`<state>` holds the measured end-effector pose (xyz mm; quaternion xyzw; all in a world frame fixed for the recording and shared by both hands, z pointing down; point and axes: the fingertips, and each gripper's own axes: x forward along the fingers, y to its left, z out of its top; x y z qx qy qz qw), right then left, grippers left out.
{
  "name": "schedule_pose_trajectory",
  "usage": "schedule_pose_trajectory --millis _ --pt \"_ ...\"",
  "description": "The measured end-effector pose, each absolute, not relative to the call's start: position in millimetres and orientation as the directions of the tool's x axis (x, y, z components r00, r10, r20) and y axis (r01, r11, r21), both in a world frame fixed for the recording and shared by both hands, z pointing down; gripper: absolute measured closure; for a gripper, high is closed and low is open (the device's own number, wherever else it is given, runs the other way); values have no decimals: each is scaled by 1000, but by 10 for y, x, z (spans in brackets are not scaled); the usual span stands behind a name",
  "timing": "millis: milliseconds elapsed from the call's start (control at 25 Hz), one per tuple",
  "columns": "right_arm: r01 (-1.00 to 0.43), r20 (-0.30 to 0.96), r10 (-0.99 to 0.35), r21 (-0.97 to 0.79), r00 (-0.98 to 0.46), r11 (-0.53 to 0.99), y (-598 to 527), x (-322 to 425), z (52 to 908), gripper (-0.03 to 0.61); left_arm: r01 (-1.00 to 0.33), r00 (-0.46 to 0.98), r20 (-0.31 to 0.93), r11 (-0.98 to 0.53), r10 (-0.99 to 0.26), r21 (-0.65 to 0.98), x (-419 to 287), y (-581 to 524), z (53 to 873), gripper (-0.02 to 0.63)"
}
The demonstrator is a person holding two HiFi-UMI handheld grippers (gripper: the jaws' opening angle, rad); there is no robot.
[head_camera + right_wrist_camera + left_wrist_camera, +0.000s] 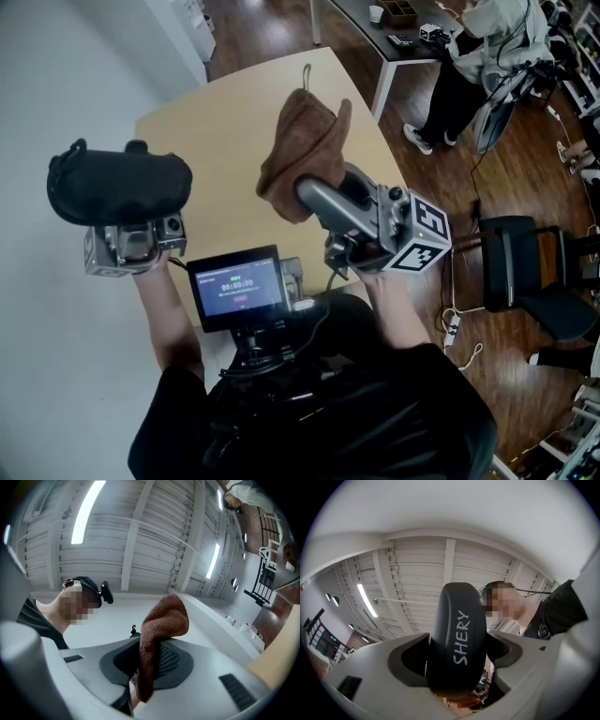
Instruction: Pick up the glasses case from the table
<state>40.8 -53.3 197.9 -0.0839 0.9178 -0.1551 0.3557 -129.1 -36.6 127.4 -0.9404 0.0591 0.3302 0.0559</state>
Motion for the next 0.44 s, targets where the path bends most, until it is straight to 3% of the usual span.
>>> schedule_pose_trajectory --millis 440 --pt "-53 -622 -269 -343 -735 938 -517 380 2047 515 -177 785 -614 -980 -84 -92 -1389 -372 1377 224"
